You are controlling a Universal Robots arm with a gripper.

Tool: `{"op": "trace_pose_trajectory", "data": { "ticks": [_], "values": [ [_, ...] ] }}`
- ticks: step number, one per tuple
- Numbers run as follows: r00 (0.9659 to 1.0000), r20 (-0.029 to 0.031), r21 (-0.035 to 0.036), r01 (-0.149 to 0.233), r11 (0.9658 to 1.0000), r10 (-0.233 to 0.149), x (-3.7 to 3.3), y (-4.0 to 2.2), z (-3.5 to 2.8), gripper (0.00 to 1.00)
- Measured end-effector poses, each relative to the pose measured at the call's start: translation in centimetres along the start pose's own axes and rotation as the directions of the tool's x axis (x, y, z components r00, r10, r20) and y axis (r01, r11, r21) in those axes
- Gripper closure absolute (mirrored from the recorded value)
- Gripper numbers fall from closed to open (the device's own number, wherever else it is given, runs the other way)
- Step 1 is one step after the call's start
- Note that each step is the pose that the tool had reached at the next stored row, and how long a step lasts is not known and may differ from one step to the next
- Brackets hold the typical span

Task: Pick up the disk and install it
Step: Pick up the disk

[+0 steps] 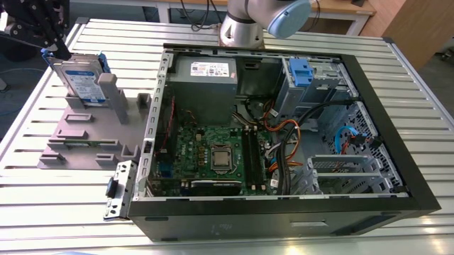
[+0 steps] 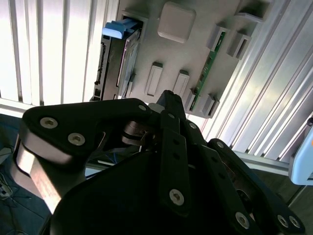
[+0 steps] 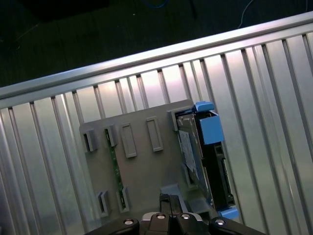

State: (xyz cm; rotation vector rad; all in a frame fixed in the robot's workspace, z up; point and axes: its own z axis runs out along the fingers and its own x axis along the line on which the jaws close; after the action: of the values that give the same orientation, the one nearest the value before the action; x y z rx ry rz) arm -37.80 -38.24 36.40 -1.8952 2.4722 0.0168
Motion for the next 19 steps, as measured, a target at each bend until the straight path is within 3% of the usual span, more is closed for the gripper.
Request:
{"op": "trace_pose_trajectory", "data": {
  "ticks": [19],
  "values": [
    [0.9999,0.0001,-0.0003,0.012,0.9999,-0.012,0.0,0.0,0.0,0.89]
  ]
}}
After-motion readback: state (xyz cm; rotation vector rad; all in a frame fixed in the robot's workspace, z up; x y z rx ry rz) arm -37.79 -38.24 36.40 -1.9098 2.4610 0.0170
